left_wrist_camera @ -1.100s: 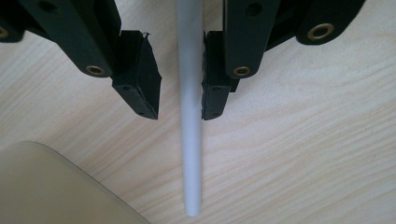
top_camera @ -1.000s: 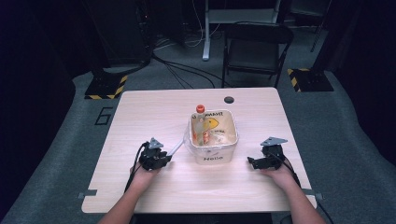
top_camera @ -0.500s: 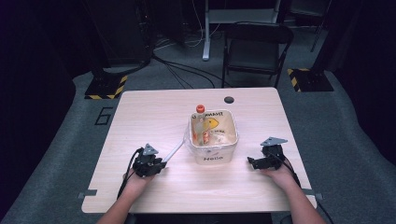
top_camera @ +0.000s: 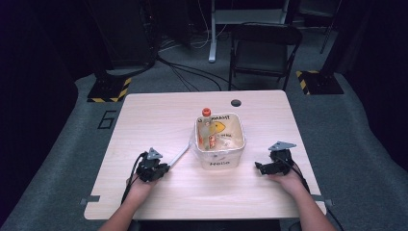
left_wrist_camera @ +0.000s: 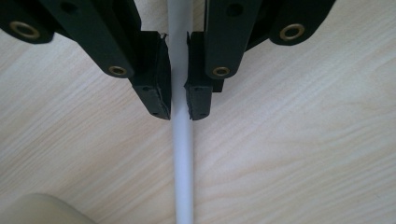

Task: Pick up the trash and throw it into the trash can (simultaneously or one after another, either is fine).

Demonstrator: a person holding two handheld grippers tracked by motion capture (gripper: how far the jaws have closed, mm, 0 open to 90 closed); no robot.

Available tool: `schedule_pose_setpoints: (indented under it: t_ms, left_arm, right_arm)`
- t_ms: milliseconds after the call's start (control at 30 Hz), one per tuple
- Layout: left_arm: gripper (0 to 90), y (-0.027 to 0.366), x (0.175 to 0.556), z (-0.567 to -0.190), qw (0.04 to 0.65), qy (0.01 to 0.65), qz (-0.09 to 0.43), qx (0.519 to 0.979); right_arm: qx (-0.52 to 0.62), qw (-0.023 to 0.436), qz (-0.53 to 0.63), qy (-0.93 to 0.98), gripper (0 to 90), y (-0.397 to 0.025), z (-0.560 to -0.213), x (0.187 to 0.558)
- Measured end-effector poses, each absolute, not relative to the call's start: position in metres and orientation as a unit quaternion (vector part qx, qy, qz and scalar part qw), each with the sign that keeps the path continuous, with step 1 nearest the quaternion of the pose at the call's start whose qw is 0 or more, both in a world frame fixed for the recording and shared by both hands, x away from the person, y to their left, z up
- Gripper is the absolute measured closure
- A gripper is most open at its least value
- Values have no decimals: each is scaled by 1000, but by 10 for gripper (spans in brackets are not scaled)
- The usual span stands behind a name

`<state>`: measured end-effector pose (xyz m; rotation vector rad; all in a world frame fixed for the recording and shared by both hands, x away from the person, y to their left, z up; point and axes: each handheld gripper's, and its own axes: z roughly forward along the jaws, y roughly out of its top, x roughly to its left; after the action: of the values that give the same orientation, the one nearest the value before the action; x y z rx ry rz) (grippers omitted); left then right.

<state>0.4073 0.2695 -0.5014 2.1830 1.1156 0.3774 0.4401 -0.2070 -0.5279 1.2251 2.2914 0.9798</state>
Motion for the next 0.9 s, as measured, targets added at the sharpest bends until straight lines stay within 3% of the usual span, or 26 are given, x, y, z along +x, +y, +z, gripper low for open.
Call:
schedule_pose_setpoints:
  t_ms: [900]
  left_arm:
    - [799,286,393,-429,369,421,149,815]
  right_arm:
    - [433,181,347,812,44,-207,-528,440]
